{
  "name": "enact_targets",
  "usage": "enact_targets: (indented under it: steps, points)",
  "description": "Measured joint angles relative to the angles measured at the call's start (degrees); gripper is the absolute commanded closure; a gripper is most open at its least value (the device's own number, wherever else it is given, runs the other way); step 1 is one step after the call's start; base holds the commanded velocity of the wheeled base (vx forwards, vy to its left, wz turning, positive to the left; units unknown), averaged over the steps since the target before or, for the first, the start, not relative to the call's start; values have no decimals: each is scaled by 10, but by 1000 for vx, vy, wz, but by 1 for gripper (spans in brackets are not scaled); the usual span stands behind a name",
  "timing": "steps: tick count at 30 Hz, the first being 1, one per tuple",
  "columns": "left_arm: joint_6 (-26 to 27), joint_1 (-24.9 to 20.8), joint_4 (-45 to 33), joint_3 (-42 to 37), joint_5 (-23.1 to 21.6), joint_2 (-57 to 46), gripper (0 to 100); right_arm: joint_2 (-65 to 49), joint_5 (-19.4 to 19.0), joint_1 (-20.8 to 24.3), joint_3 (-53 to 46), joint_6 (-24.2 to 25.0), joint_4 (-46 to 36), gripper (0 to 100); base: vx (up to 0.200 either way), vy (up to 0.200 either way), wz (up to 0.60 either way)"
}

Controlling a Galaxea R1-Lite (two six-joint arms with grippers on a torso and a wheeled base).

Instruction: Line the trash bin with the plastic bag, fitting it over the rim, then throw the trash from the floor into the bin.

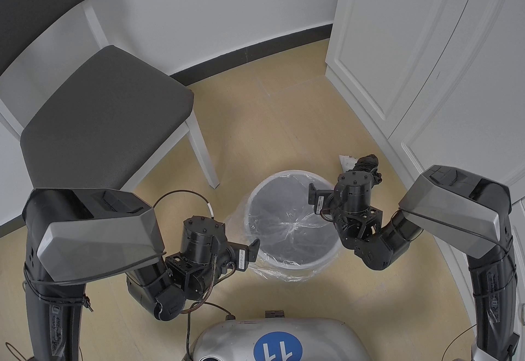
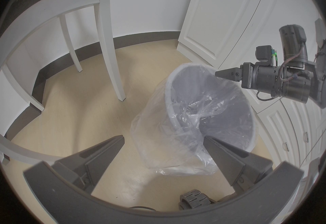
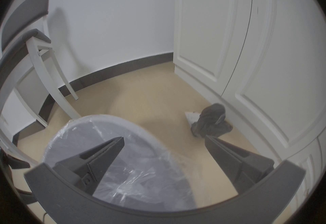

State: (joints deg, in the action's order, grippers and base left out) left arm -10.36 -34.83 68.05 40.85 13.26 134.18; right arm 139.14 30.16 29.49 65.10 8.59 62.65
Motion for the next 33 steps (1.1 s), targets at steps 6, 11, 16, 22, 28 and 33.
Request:
enact_targets:
  steps: [6,11,16,22,28,33]
  points:
    - [0,0,0,0,0,-1,0,-26,-16,5,26,81,-108,0,0,0,0]
    - [0,0,0,1,0,-1,0,-35,-26,0,42,91,-122,0,0,0,0]
    - [0,0,-1,1,0,-1,0,-36,-28,-3,48,93,-143,0,0,0,0]
    - [0,0,-1,1,0,-1,0,-40,-51,-1,31,93,-169,0,0,0,0]
    - [0,0,0,1,0,0,0,-48,-62,2,8,87,-175,0,0,0,0]
    - [0,0,0,1,0,1,0,-44,-63,2,5,81,-175,0,0,0,0]
